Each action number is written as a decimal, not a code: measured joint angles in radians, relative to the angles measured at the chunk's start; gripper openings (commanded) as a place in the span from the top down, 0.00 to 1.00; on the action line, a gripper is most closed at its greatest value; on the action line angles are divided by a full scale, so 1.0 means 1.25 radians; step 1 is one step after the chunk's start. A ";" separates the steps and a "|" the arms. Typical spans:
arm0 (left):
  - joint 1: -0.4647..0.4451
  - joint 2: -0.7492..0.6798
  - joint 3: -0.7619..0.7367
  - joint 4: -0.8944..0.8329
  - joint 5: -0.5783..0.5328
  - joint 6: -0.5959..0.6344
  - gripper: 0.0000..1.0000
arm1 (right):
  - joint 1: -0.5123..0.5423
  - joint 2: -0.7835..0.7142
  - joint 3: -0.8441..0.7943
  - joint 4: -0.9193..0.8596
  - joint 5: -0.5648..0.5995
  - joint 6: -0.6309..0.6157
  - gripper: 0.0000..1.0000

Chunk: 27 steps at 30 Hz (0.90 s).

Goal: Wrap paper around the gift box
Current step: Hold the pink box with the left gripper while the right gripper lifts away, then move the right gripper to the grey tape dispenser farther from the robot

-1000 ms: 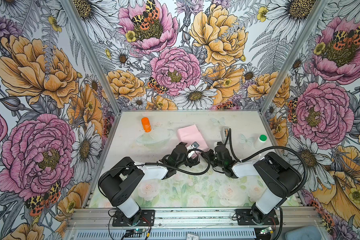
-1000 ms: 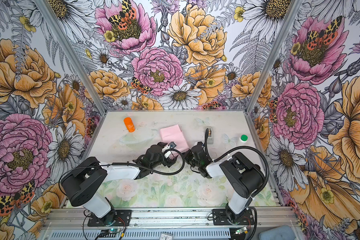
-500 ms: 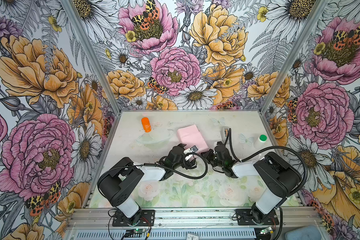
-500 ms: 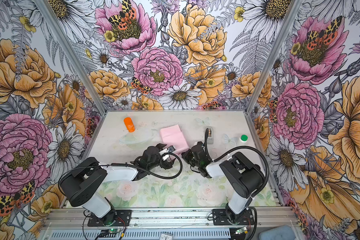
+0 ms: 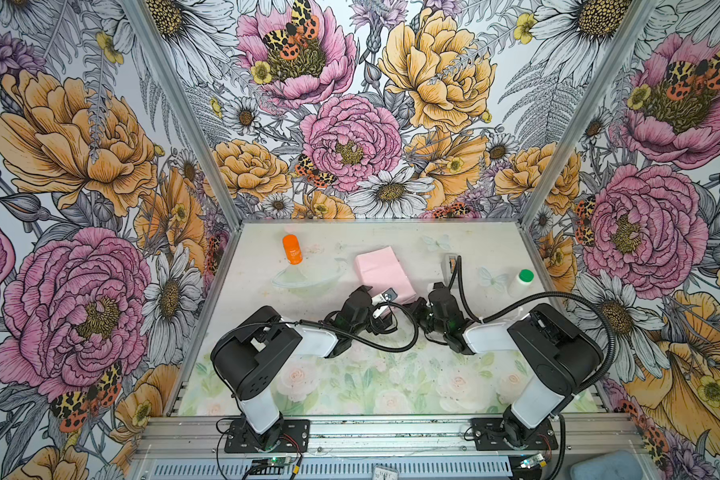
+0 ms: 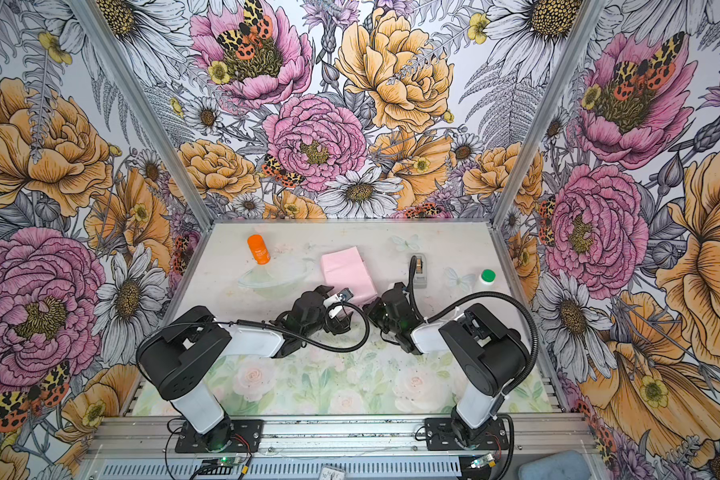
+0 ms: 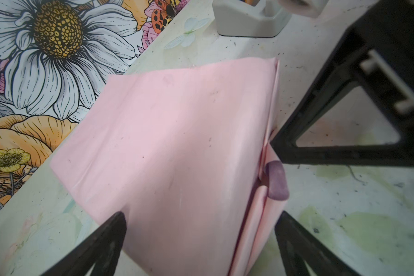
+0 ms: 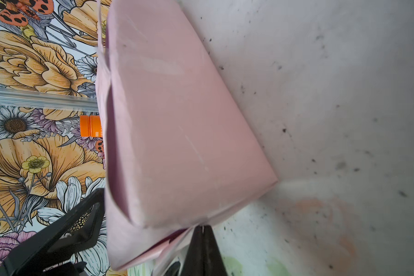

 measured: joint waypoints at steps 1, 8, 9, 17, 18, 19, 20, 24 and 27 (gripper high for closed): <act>0.000 0.002 0.000 0.002 -0.009 -0.006 0.06 | 0.000 0.000 0.000 0.000 0.000 0.000 1.00; -0.001 0.004 0.000 0.012 -0.049 -0.045 0.11 | 0.000 -0.006 0.000 0.000 0.000 -0.002 0.94; -0.001 0.004 0.000 0.014 -0.050 -0.048 0.12 | 0.000 -0.010 -0.001 0.000 0.000 -0.003 0.93; -0.001 0.004 -0.005 0.024 -0.058 -0.075 0.14 | -0.023 -0.140 -0.066 -0.028 0.004 -0.034 0.87; -0.001 0.004 -0.005 0.026 -0.059 -0.077 0.14 | -0.031 -0.160 -0.071 -0.042 0.004 -0.042 0.86; -0.001 0.004 -0.006 0.027 -0.061 -0.078 0.14 | -0.041 -0.184 -0.075 -0.060 0.003 -0.051 0.85; -0.001 0.004 -0.007 0.027 -0.061 -0.079 0.14 | -0.053 -0.210 -0.078 -0.082 0.003 -0.063 0.84; -0.001 0.004 -0.010 0.033 -0.064 -0.084 0.14 | -0.120 -0.302 -0.074 -0.185 -0.012 -0.128 0.82; -0.001 0.004 -0.011 0.035 -0.065 -0.087 0.14 | -0.199 -0.338 -0.048 -0.289 -0.045 -0.203 0.80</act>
